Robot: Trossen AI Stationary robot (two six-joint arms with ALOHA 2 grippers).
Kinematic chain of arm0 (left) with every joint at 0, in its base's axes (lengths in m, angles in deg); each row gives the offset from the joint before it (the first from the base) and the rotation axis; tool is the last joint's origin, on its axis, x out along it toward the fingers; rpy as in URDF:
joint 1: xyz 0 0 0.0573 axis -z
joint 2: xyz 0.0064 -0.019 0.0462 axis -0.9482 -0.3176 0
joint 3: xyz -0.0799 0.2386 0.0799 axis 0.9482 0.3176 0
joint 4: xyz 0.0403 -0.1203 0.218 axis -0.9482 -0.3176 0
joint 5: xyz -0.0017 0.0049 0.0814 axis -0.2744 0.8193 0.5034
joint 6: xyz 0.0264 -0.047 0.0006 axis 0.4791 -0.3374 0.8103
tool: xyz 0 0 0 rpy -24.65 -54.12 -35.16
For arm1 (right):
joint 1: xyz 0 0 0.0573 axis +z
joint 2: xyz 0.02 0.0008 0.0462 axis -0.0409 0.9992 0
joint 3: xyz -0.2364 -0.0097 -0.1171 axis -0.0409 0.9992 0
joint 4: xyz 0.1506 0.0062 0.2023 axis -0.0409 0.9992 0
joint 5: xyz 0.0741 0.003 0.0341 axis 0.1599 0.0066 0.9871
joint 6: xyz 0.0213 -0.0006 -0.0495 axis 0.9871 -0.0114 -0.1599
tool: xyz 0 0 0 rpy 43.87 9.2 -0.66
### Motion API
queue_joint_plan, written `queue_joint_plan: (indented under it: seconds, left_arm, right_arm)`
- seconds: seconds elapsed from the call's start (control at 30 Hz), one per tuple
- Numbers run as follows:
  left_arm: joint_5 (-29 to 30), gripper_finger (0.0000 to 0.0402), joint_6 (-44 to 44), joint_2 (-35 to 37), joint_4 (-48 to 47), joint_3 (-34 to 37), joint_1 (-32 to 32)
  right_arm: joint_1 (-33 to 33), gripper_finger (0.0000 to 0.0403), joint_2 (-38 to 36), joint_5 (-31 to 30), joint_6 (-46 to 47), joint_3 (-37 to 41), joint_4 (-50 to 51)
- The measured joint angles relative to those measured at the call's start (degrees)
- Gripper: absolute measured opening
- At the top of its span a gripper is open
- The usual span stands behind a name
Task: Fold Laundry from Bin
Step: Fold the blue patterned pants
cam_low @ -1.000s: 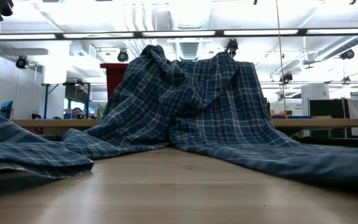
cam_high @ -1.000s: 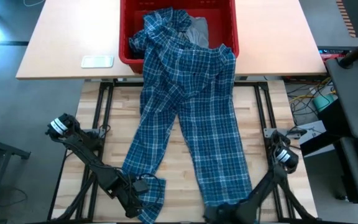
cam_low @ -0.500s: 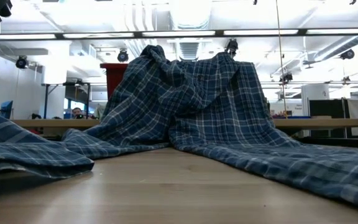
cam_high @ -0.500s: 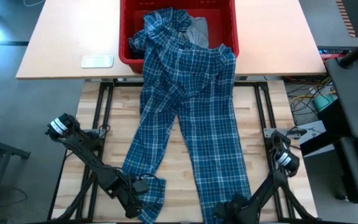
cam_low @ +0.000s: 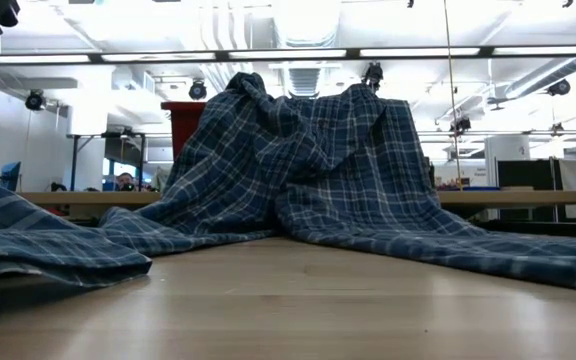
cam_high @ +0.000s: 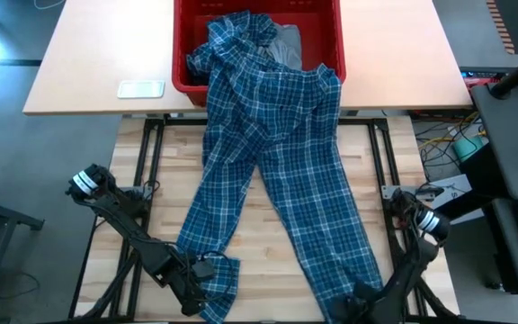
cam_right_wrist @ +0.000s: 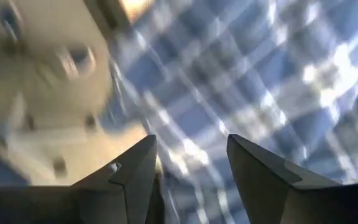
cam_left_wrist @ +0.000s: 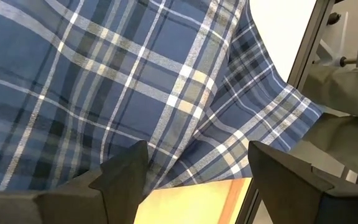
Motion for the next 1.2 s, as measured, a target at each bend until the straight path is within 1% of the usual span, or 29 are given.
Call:
queue_joint_plan:
  seconds: [0.03, 0.1, 0.2, 0.27, 0.33, 0.43, 0.5, 0.57, 0.6, 0.7, 0.77, 0.83, 0.9, 0.97, 1.03, 1.13, 1.17, 1.2]
  left_arm:
    - [0.00, 0.0261, 0.10, 0.00, 0.00, 0.00, 0.00]
    - [0.08, 0.0261, 0.21, 0.00, 0.00, 0.00, 0.00]
    - [0.09, 0.0261, 0.46, 0.00, -0.20, 0.00, -0.01]
    - [0.07, 0.0261, 0.47, 0.00, -0.26, 0.00, -0.04]
    - [0.04, 0.0261, 0.45, 0.00, -0.28, 0.00, -0.04]
    - [0.01, 0.0261, 0.33, 0.00, -0.14, 0.00, -0.02]
    - [0.01, 0.0261, 0.20, 0.00, 0.01, 0.00, 0.00]
    - [0.00, 0.0261, 0.06, 0.00, -0.02, 0.00, -0.02]
    - [-0.02, 0.0261, 0.05, 0.00, 0.02, 0.00, -0.02]
    - [0.00, 0.0261, 0.04, 0.00, -0.03, 0.00, -0.02]
    - [0.00, 0.0261, 0.05, 0.00, 0.05, 0.00, 0.00]
    - [0.00, 0.0261, 0.04, 0.00, 0.02, 0.00, -0.02]
    - [-0.01, 0.0261, 0.08, 0.00, 0.08, 0.00, -0.02]
    - [-0.04, 0.0261, 0.32, 0.00, -0.09, 0.00, -0.02]
    - [-0.15, 0.0261, 0.43, 0.00, -0.04, 0.00, -0.01]
    - [-0.21, 0.0261, 1.15, 0.00, -0.05, 0.00, -0.02]
    - [-0.21, 0.0261, 1.54, 0.00, -0.04, 0.00, -0.02]
    - [-0.22, 0.0261, 1.84, 0.00, -0.05, 0.00, -0.02]
  right_arm:
    - [-0.42, 0.0191, -0.08, -2.58, 0.67, 0.31, -0.92]
    - [-1.77, 0.0191, 1.19, -4.32, 1.20, 0.84, -2.50]
    - [-3.70, 0.0191, 4.97, -3.95, -1.14, 1.40, -4.81]
    - [-5.14, 0.0191, 5.90, -2.81, -4.45, 0.75, -11.24]
    - [-7.04, 0.0191, 6.68, -2.00, -7.82, 0.32, -15.67]
    - [-9.41, 0.0192, 6.47, -9.33, -12.26, -1.93, -20.14]
    - [-10.19, 0.0192, 5.21, -14.37, -15.11, -3.46, -18.82]
    - [-10.40, 0.0192, 3.23, -15.52, -16.15, -4.46, -18.34]
    - [-10.35, 0.0192, 2.64, -15.50, -16.03, -4.47, -16.48]
    - [-9.28, 0.0192, 2.82, -12.64, -14.77, -3.92, -9.44]
    - [-8.32, 0.0192, 3.68, -8.88, -13.59, -2.15, -6.64]
    - [-6.68, 0.0192, 3.78, -4.35, -12.14, -0.54, -7.53]
    - [-4.75, 0.0192, 3.57, 1.77, -10.84, 1.08, -7.39]
    - [-2.53, 0.0192, 3.59, 8.40, -10.29, 1.82, -3.31]
    - [-0.16, 0.0192, 3.03, 13.23, -9.00, 1.85, 3.47]
    - [3.00, 0.0192, 0.39, 16.37, -6.68, 1.65, 11.83]
    - [3.60, 0.0192, -0.50, 16.42, -5.62, 1.65, 12.15]
    - [3.86, 0.0192, -1.33, 15.14, -4.43, 1.65, 10.71]
